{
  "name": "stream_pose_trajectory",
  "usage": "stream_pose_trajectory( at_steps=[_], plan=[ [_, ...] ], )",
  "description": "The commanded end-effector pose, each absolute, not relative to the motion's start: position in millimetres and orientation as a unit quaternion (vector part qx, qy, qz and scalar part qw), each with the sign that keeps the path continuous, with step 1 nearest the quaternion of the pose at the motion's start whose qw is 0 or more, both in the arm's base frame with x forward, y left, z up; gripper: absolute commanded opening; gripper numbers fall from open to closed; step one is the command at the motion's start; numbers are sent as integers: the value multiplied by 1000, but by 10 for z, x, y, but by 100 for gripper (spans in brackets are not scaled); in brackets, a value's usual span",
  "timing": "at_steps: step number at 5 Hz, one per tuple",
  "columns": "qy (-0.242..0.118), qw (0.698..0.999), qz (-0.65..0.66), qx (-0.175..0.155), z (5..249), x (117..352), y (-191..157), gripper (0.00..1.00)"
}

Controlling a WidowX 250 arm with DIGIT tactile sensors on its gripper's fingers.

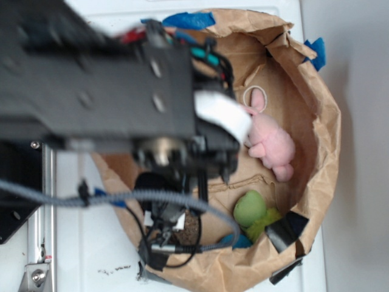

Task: Grab the rock.

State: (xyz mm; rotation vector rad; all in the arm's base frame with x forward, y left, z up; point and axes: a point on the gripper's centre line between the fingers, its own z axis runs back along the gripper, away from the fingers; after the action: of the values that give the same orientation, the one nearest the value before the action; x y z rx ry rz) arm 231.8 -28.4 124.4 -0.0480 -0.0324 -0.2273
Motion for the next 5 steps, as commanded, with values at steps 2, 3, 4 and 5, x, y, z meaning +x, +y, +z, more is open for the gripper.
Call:
stream_pose_trajectory(
  at_steps=[2, 3, 4, 5],
  plan=[
    [-36, 993, -94, -56, 1165, 2520, -60, 100],
    [-49, 994, -78, -59, 1172, 2534, 103, 100],
    [-35, 991, -112, -66, 993, 2546, -71, 100],
    [-39, 985, -142, -85, 883, 2550, -274, 100]
  ],
)
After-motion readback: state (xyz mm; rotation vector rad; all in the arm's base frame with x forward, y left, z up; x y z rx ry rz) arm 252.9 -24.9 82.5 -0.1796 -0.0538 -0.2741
